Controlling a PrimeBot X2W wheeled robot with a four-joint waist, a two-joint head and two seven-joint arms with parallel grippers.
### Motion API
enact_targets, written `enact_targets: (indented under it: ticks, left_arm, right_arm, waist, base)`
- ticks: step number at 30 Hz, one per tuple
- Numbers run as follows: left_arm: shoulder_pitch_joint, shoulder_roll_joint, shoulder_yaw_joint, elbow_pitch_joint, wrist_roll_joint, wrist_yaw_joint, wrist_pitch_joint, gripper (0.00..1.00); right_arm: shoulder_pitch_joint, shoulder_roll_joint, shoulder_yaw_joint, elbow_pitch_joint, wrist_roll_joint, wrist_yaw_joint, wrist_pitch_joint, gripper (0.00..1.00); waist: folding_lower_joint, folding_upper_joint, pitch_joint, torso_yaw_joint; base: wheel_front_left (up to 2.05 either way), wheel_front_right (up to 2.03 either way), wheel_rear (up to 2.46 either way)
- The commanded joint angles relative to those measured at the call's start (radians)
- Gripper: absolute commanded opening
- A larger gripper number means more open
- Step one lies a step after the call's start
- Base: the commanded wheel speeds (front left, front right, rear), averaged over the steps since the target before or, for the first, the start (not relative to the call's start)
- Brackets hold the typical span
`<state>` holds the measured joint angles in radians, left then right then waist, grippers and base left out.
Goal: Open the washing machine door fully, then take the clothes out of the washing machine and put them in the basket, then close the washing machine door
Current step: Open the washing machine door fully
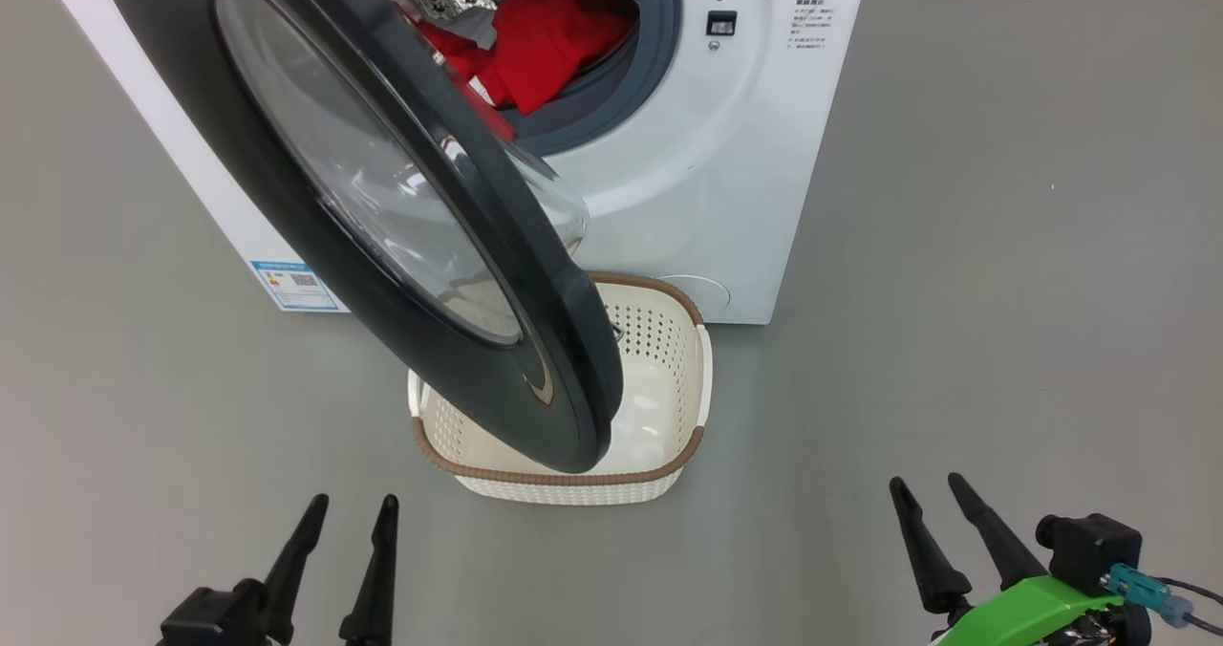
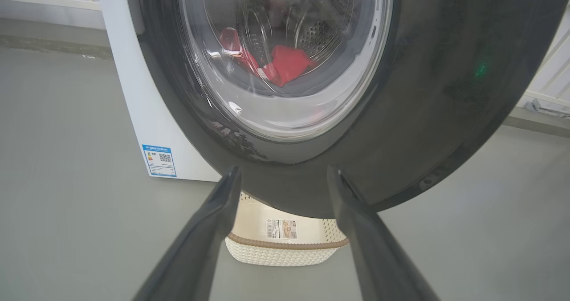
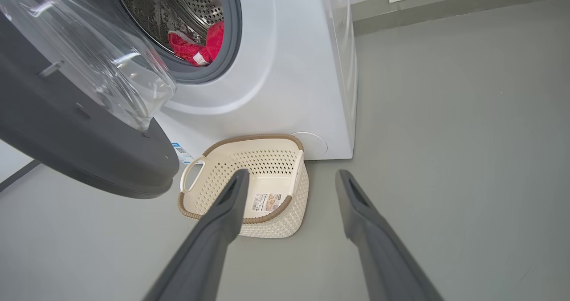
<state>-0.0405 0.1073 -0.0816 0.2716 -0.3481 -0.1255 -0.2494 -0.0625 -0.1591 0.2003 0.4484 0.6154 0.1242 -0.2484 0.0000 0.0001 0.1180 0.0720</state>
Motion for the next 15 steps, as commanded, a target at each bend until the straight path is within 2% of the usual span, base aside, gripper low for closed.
enact_targets:
  ticks: [1,5,15]
  left_arm:
    - [-0.014,0.009,0.037,-0.017,-0.010,-0.005,-0.012,1.00]
    - [-0.014,0.008,0.038,-0.017,-0.009,-0.005,-0.012,1.00]
    - [-0.014,0.003,0.041,-0.026,-0.008,-0.005,-0.012,1.00]
  right_arm:
    - [0.016,0.013,-0.026,-0.055,-0.068,0.007,-0.013,1.00]
    - [0.059,0.058,-0.109,-0.132,-0.176,0.007,-0.013,1.00]
    - [0.128,0.105,-0.225,-0.284,-0.294,0.007,-0.013,1.00]
  waist:
    - [0.0000,-0.0001,-0.001,0.000]
    - [0.0000,-0.0001,-0.005,0.000]
    - [0.0000,-0.0001,-0.005,0.004]
  base:
    - [0.00,0.00,0.00]
    - [0.00,0.00,0.00]
    - [0.00,0.00,0.00]
